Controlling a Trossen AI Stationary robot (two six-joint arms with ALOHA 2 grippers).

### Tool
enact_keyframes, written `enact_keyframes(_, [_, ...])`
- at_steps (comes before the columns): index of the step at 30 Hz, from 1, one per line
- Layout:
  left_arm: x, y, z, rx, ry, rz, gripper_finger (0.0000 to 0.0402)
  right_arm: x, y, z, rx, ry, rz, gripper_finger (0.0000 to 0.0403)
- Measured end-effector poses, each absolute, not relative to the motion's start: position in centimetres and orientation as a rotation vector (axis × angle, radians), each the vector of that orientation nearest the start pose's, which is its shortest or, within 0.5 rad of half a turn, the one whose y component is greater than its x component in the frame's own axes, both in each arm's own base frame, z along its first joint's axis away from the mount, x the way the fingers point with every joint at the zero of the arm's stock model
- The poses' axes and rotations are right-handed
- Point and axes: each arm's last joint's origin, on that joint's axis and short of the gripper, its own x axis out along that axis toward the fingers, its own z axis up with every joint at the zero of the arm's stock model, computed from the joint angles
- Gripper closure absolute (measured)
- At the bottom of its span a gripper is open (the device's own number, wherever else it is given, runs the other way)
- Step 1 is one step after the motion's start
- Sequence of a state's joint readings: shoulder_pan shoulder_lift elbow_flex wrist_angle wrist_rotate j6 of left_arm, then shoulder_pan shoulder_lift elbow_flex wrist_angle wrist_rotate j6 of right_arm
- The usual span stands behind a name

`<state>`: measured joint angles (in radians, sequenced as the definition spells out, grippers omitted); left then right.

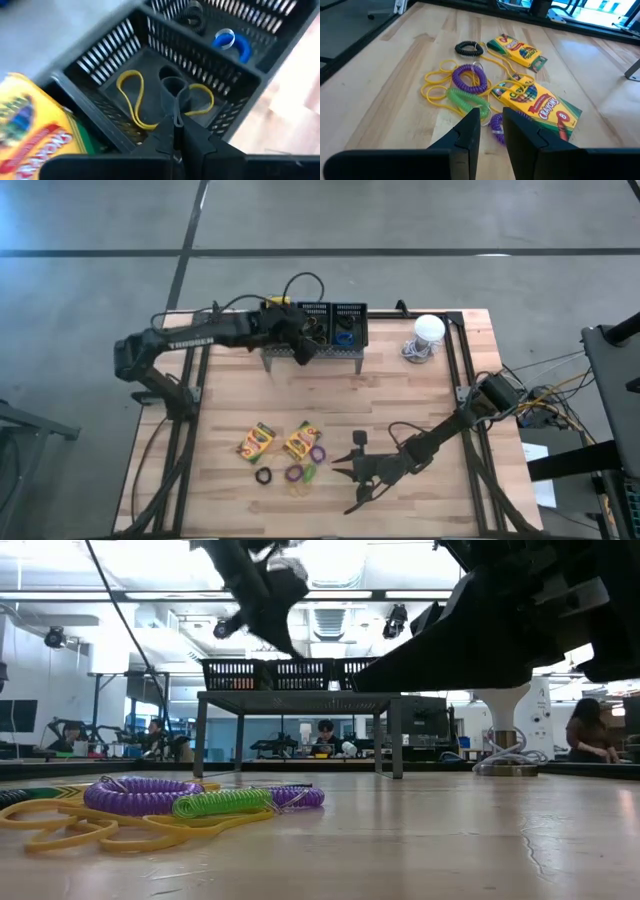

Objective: Pick & Place Office Desk Supplies
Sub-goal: Put the black rubber band into the middle black bin on the shelf, then put the yellow crayon box into the left black bin on the shelf

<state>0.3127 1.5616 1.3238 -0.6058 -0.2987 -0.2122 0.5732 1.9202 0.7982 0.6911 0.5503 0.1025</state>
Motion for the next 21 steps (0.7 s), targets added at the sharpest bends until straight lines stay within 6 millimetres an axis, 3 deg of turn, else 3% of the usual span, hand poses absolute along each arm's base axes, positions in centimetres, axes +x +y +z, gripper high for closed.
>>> enact_keyframes(4, [31.2,12.3,29.1,-0.235,0.791,0.551,0.0365,30.5,17.9,11.6,-0.138,0.384,0.003,0.0325])
enact_keyframes(9, [31.1,12.9,29.3,-0.233,0.759,0.553,0.0306,30.5,17.9,11.6,-0.142,0.39,0.003,0.0333])
enact_keyframes(16, [30.8,12.8,30.3,-0.213,0.704,0.552,0.0205,30.5,17.9,11.6,-0.141,0.39,0.003,0.0331])
enact_keyframes(21, [29.5,11.9,32.5,-0.254,0.627,0.56,0.0174,30.5,17.9,11.6,-0.142,0.39,0.003,0.0326])
